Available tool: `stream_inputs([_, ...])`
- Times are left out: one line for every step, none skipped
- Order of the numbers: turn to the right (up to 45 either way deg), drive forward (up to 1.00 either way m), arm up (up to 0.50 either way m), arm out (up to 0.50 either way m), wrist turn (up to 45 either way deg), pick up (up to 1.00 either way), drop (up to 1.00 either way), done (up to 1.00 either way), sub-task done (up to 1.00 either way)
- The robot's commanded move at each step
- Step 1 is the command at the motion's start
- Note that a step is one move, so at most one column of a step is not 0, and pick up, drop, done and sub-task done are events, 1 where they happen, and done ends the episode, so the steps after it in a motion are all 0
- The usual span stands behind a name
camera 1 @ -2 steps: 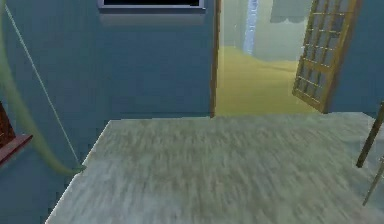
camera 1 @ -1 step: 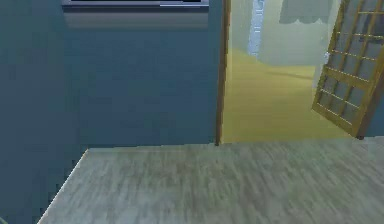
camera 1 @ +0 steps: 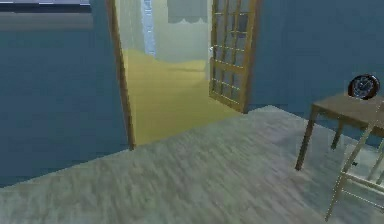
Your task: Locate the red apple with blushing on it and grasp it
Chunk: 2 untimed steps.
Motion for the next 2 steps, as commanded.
stream_inputs([0.0, 1.00, 0.00, 0.00, 0.0, 0.00, 0.00, 0.00, 0.00])
stream_inputs([0.0, 1.00, 0.00, 0.00, 0.0, 0.00, 0.00, 0.00, 0.00])
